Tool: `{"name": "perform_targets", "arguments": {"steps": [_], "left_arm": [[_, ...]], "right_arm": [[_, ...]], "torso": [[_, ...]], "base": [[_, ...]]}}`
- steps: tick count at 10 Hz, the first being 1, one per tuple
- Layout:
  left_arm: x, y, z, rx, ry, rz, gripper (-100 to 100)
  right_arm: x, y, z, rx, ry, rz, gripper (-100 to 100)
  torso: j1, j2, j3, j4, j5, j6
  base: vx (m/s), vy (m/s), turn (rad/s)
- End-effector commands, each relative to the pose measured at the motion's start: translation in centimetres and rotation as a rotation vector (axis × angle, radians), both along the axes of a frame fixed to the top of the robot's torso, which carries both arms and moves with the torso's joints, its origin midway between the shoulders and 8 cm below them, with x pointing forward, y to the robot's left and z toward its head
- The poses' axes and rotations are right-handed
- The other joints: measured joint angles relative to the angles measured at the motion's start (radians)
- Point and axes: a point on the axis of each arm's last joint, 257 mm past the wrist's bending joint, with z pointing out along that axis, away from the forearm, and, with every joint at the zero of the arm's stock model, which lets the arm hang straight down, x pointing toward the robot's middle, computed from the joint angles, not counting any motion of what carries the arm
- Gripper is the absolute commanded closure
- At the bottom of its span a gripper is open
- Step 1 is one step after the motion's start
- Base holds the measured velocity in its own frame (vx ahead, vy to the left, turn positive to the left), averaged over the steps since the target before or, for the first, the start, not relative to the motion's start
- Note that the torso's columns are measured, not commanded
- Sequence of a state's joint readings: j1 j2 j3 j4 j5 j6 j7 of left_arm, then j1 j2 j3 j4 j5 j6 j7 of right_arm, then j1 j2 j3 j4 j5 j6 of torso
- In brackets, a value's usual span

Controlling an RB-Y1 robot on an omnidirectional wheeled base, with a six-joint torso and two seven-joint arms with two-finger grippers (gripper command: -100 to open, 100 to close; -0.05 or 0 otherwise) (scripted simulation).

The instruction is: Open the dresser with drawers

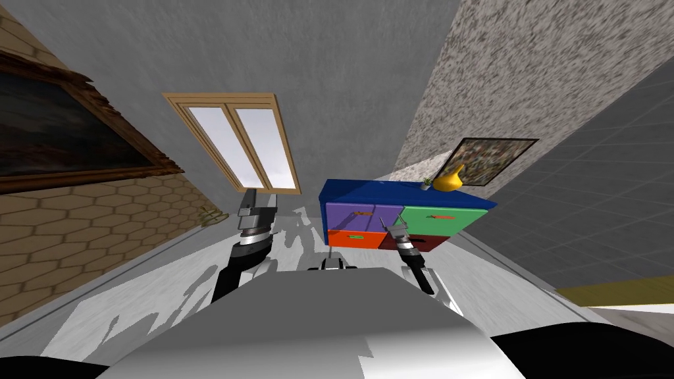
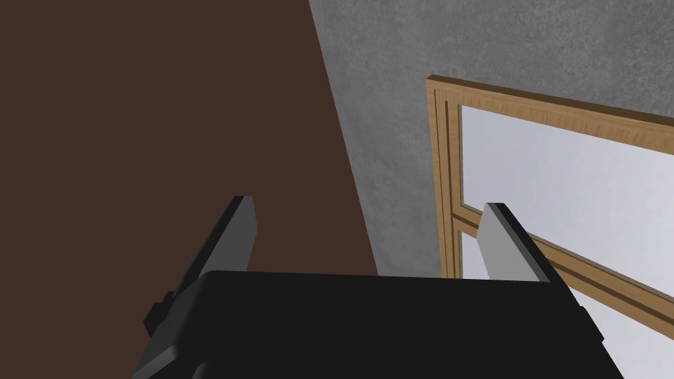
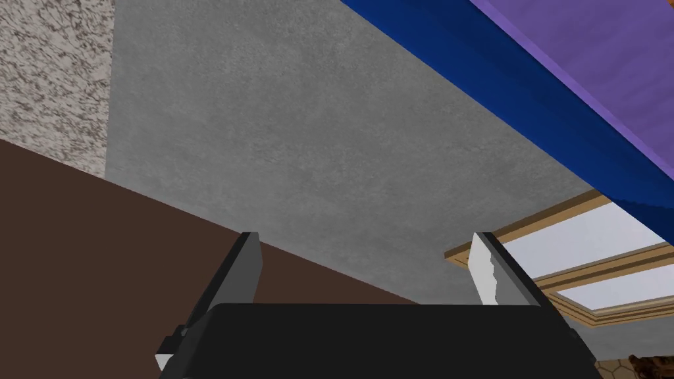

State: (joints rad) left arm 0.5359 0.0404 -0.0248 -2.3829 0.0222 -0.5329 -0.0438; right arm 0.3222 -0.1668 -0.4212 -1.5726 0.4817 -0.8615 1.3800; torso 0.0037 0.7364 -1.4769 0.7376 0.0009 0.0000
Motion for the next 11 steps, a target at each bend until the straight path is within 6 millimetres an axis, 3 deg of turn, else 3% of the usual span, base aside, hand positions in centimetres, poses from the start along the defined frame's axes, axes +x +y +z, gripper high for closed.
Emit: {"name": "perform_targets", "arguments": {"steps": [1,3,8,11], "left_arm": [[0.0,0.0,0.0,0.000,0.000,0.000,0],[0.0,0.0,0.0,0.000,0.000,0.000,0],[0.0,0.0,0.0,0.000,0.000,0.000,0],[0.0,0.0,0.0,0.000,0.000,0.000,0]], "right_arm": [[0.0,-1.5,-1.9,-0.084,0.033,-0.058,-100],[0.0,-1.5,-2.0,-0.118,0.033,-0.073,-100],[-0.7,-3.7,-6.2,-0.262,0.112,-0.174,-100],[-1.0,-4.3,-7.5,-0.334,0.137,-0.213,-100]], "torso": [[-0.003,0.001,0.000,0.000,0.000,0.000],[-0.005,0.002,0.001,0.001,-0.001,0.000],[-0.003,0.001,0.000,0.000,-0.001,0.000],[-0.004,0.002,0.001,0.001,-0.001,0.000]], "base": [[0.083,0.094,-0.004],[0.049,0.059,-0.003],[0.077,0.086,-0.007],[0.066,0.092,-0.008]]}}
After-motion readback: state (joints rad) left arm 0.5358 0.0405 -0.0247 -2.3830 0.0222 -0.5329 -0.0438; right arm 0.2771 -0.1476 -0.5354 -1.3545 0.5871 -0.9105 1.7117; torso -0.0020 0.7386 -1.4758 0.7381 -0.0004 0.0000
